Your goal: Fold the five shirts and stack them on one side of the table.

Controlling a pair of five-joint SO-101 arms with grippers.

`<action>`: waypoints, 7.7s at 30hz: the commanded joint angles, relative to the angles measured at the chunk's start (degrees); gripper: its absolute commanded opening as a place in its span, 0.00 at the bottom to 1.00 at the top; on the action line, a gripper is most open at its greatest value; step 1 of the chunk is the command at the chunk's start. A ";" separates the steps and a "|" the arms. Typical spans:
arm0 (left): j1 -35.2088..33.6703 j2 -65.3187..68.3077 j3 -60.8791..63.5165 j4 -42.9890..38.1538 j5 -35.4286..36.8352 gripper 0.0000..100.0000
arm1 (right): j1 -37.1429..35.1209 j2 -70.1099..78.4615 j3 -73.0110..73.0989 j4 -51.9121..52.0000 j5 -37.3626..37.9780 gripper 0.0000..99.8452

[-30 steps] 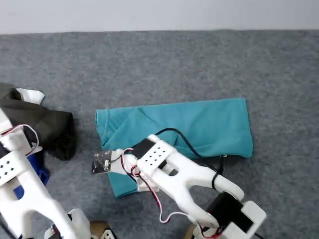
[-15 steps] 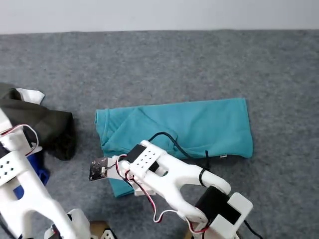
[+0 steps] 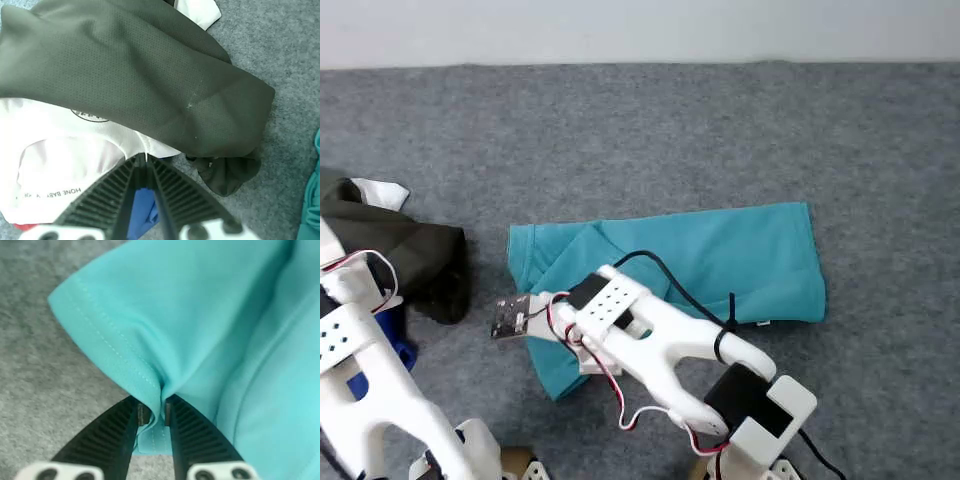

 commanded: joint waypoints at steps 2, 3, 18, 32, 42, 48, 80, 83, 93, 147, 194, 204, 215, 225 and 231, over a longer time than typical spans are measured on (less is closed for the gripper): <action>-0.18 -1.67 -0.31 -1.23 0.26 0.01 | 3.38 -0.40 -4.66 0.40 -0.26 0.05; -0.18 -1.67 -0.31 -1.23 0.26 0.01 | 4.00 -0.40 -5.36 0.48 -0.26 0.05; -0.18 -1.58 -0.31 -1.32 0.26 0.01 | 12.09 1.01 -15.74 2.42 -4.31 0.06; -0.18 -1.93 1.54 -1.41 0.18 0.01 | 18.33 15.43 -31.03 2.42 -9.14 0.22; -0.18 -1.93 1.45 -1.41 0.18 0.01 | 20.09 20.09 -45.27 15.52 -8.18 0.22; -0.09 -1.93 1.36 -1.49 0.18 0.01 | 17.19 20.09 -51.96 29.58 -4.48 0.22; 0.09 -1.67 1.63 -3.43 0.18 0.01 | -1.54 8.57 -25.67 14.64 3.43 0.22; 0.09 -1.67 1.71 -3.43 0.18 0.01 | -1.54 9.10 -25.49 14.81 3.34 0.22; -0.09 -1.58 1.71 -3.43 0.18 0.01 | 1.10 12.35 -26.90 8.84 3.34 0.22; -0.09 -1.58 2.95 10.29 -16.53 0.01 | 55.34 26.15 -54.07 23.52 -21.27 0.36; 0.00 -1.93 -1.36 16.00 -17.05 0.01 | 72.40 28.79 -63.21 33.10 -5.45 0.01; 0.00 -1.93 -1.36 16.00 -17.05 0.01 | 56.75 15.25 -58.55 38.02 -4.40 0.01; 0.00 -1.93 -1.36 16.00 -17.05 0.01 | 36.26 8.75 -53.10 36.88 -7.38 0.01; -0.09 -1.93 -1.27 18.55 -16.97 0.01 | 23.34 16.40 -53.10 29.05 -7.91 0.01; -0.18 -1.93 -1.19 18.90 -16.97 0.01 | 18.42 19.65 -53.19 25.27 -7.82 0.01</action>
